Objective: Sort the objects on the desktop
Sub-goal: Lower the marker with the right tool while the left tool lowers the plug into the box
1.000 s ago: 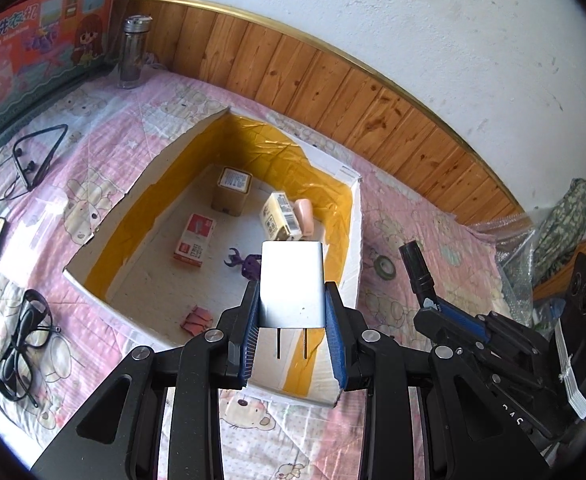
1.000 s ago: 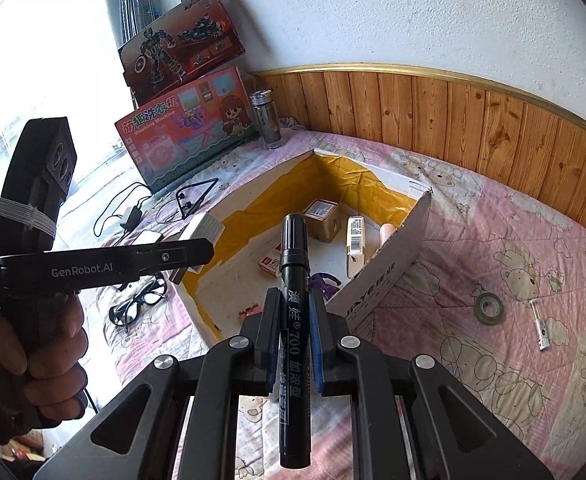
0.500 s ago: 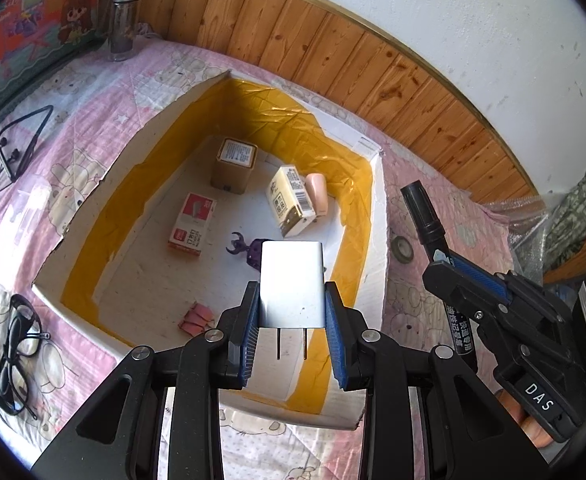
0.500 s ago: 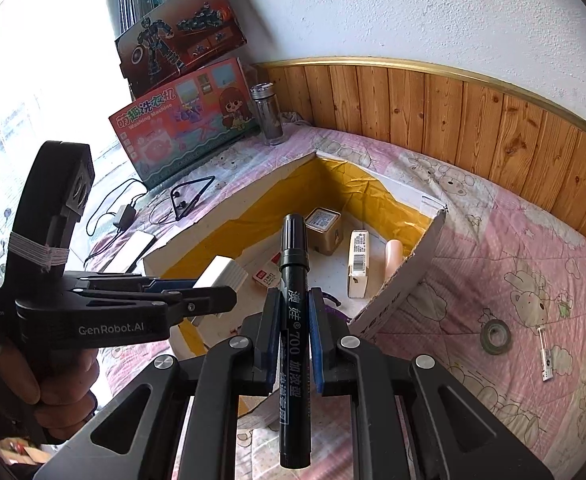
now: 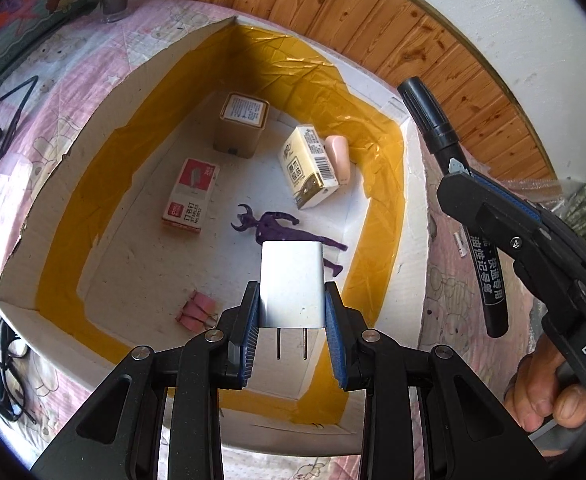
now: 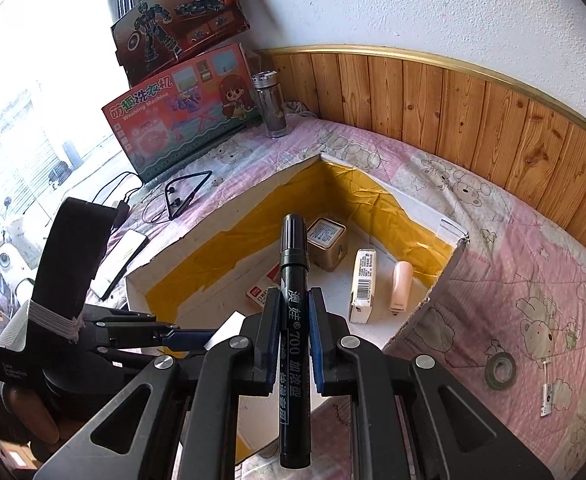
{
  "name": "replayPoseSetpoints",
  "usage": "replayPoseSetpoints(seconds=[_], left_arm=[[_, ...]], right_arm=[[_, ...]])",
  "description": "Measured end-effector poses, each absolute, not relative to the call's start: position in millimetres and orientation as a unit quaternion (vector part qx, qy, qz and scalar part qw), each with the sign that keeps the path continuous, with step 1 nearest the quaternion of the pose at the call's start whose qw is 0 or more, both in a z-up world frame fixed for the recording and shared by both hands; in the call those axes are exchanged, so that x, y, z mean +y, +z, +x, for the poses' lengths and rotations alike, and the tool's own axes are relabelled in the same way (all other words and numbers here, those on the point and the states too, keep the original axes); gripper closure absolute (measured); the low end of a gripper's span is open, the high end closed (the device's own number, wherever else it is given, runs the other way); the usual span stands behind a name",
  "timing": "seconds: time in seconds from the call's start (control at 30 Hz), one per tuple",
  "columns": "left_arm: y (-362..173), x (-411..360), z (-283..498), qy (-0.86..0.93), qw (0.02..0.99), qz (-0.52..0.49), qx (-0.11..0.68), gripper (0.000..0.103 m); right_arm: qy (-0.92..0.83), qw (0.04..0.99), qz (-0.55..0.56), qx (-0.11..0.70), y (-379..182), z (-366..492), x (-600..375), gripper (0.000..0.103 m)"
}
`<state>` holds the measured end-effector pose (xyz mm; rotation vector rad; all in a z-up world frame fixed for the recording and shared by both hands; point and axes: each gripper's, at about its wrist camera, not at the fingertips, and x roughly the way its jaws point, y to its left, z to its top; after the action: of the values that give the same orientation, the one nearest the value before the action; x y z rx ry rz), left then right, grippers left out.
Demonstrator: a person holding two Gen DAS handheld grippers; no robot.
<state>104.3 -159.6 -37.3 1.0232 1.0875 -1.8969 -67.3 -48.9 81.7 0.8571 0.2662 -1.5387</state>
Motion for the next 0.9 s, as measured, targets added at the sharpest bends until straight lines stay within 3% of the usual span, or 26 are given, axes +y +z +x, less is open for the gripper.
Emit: replayPoseSetpoints(seconds=[0.47,0.9], left_arm=[[-62,-179,91,-0.713,0.328,0.44,0.437,0.072],[-88,-195,90,-0.662,0.3,0.442,0.525,0.072]], right_arm=[[-0.617,0.636,0.424,0.186,58,-85,-111,0.089],[-0.552,0.636,0.437,0.318,32,-80,-176,0.088]])
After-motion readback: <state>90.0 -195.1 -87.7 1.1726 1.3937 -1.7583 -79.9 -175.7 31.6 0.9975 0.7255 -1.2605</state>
